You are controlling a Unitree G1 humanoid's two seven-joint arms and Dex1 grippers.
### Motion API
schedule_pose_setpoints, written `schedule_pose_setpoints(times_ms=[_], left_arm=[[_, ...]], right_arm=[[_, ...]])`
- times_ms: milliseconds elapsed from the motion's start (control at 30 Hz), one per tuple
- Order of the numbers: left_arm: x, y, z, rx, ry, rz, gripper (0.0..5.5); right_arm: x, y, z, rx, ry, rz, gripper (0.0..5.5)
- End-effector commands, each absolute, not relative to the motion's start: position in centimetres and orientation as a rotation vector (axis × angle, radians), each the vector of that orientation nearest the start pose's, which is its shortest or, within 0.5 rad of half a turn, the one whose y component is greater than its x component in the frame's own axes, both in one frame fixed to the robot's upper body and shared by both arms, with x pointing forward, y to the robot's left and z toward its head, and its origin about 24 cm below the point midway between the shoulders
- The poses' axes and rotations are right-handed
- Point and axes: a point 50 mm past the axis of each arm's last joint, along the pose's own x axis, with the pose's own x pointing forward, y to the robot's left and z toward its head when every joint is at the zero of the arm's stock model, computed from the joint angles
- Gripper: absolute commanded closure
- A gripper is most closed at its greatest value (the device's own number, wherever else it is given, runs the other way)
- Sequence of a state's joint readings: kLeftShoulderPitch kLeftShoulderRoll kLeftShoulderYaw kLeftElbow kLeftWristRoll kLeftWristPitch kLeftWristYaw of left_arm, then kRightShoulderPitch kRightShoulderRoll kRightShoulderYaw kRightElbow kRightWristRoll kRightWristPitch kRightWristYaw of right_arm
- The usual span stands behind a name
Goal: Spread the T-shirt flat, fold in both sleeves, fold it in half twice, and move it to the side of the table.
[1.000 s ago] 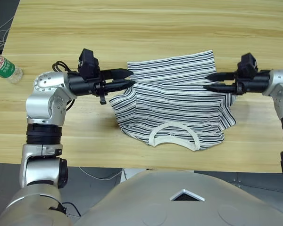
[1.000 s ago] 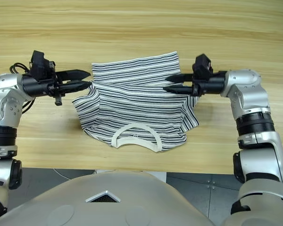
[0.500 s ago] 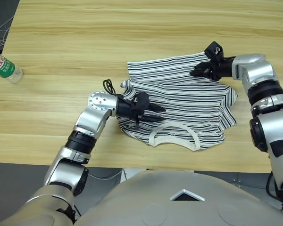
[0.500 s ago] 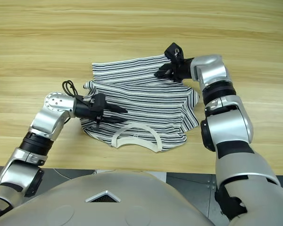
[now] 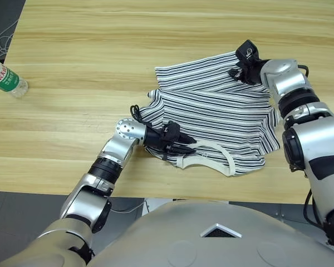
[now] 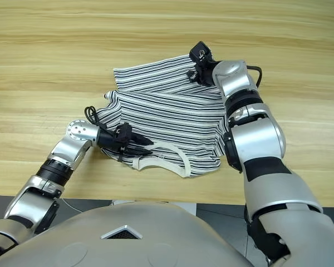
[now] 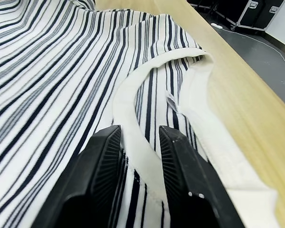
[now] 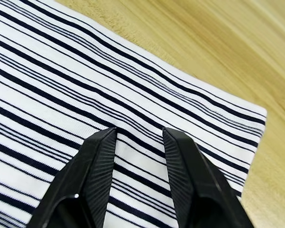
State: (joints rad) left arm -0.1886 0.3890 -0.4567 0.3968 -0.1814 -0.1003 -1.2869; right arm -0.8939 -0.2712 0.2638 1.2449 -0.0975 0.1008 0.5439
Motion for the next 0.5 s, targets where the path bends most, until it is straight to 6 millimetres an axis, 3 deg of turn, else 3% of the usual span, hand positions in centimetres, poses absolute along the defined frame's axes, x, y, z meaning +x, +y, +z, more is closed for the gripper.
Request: schedule_pose_setpoints(times_ms=[33, 233, 367, 500], left_arm=[[19.4, 12.9, -4.3, 0.106, 0.584, -1.591, 4.00], [20.1, 12.5, -3.4, 0.073, 0.516, -1.563, 4.00], [20.1, 12.8, -3.3, 0.068, 0.520, -1.558, 4.00], [20.0, 12.9, -3.3, 0.070, 0.524, -1.560, 4.00]], right_arm=[[36.9, -15.8, 3.0, -0.461, 0.559, 0.539, 3.72], [38.1, -16.6, 4.7, -0.505, 0.372, 0.319, 3.72], [38.0, -18.2, 4.5, -0.520, 0.408, 0.192, 3.72], [38.0, -17.9, 4.4, -0.451, 0.417, 0.261, 3.72]])
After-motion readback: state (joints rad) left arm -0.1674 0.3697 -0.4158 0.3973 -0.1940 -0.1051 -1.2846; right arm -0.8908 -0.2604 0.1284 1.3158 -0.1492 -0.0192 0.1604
